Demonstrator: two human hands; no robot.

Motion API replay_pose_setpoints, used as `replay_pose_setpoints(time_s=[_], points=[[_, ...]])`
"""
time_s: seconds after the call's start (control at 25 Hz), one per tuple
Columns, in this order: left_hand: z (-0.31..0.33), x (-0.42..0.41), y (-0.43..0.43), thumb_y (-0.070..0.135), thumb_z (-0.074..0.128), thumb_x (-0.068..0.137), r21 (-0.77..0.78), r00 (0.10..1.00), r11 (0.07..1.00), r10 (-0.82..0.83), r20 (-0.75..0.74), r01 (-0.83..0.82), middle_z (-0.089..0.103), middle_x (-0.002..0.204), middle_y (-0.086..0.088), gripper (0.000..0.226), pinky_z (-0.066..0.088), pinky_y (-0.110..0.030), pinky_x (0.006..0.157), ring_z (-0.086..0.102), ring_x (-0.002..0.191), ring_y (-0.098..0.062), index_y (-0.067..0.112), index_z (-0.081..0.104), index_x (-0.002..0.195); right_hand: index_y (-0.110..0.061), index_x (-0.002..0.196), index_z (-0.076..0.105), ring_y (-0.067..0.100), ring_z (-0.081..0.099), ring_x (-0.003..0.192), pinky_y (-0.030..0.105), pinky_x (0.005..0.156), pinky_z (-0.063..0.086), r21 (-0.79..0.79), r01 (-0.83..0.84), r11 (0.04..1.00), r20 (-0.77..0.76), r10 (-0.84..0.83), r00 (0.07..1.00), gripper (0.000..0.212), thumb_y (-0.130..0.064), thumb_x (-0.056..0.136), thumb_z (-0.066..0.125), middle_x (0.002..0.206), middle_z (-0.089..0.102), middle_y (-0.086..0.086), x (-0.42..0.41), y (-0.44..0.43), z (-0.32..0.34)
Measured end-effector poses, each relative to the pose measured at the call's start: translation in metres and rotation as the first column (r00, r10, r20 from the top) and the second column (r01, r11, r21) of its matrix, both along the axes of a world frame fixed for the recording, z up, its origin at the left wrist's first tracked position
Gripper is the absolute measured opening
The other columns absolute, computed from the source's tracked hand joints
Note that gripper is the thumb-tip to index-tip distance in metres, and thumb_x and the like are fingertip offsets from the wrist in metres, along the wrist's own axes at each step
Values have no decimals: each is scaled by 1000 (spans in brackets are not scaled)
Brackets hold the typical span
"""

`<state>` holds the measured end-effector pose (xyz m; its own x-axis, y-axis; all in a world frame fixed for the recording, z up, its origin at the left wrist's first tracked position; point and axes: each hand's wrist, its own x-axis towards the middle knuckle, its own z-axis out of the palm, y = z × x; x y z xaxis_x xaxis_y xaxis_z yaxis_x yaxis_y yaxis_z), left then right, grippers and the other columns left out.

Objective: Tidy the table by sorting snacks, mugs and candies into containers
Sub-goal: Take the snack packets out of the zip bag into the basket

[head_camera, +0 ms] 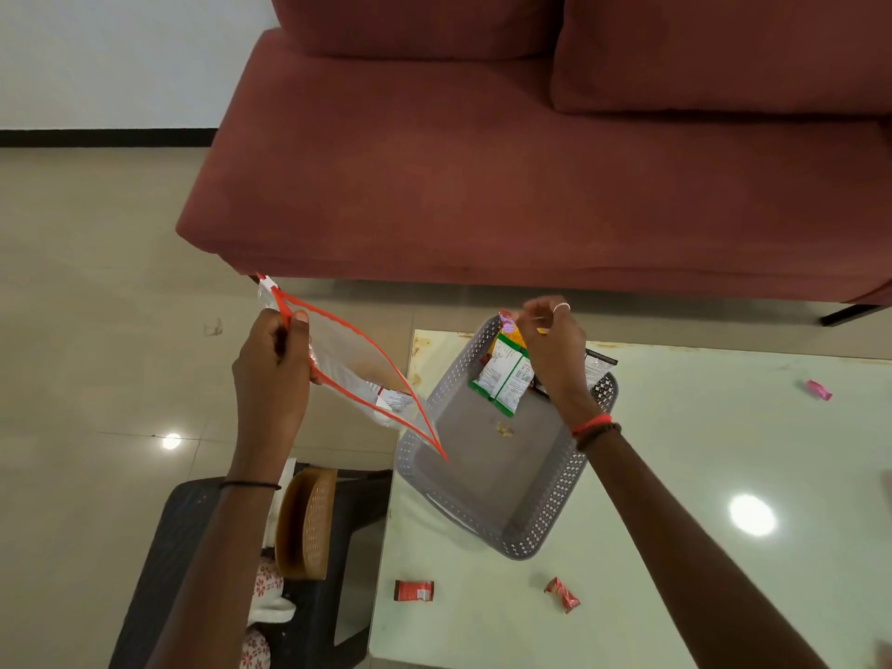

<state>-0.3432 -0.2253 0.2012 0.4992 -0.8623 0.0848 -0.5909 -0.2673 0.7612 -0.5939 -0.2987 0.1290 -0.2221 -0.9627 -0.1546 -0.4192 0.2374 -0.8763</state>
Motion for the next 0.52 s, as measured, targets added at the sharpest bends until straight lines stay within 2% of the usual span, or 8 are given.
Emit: replay_pose_setpoints(time_s=[0.08, 0.16, 0.24, 0.32, 0.4, 0.52], points=[[2, -8, 3, 26, 43, 98, 13, 1000, 1000, -15, 1, 15, 57, 83, -8, 21, 43, 2, 50, 53, 62, -5, 8, 51, 93, -32, 78, 56, 0, 63, 71, 4, 64, 46, -175, -96, 980, 119, 118, 986, 16, -21, 87, 64, 73, 63, -17, 19, 35, 74], [5, -17, 8, 23, 43, 99, 31, 999, 998, -51, 2, 51, 55, 75, -9, 23, 41, 1, 50, 51, 59, -8, 4, 52, 90, -33, 78, 61, -3, 65, 70, 3, 65, 48, -246, -287, 926, 205, 339, 918, 16, -20, 87, 61, 71, 66, -16, 39, 73, 126], [11, -26, 16, 20, 43, 99, 33, 997, 996, -82, 7, 82, 50, 64, -6, 23, 40, -3, 50, 48, 55, -12, 6, 48, 82, -19, 96, 69, 8, 68, 91, 14, 83, 52, -138, -506, 852, 165, 523, 836, 17, -11, 92, 54, 93, 73, -2, 59, 98, 145], [18, -34, 23, 18, 44, 98, 15, 995, 995, -95, 5, 95, 47, 61, 0, 21, 40, -1, 48, 47, 52, -8, 8, 46, 80, -5, 119, 62, 24, 62, 111, 27, 96, 48, 106, -655, 748, 31, 656, 754, 28, -4, 96, 47, 120, 66, 13, 76, 103, 142], [24, -42, 31, 18, 45, 98, -14, 993, 993, -116, 4, 116, 49, 64, 0, 19, 40, 1, 48, 48, 53, -7, 9, 47, 82, 3, 127, 54, 32, 57, 116, 31, 91, 46, 317, -682, 659, -107, 739, 665, 33, 0, 94, 45, 128, 59, 20, 82, 95, 126], [31, -56, 39, 19, 45, 98, -47, 985, 984, -173, 5, 173, 50, 65, -1, 19, 43, -5, 50, 49, 55, -8, 11, 48, 81, 11, 113, 55, 38, 58, 108, 35, 77, 42, 413, -647, 641, -204, 758, 620, 25, 2, 93, 44, 117, 60, 28, 84, 85, 99]])
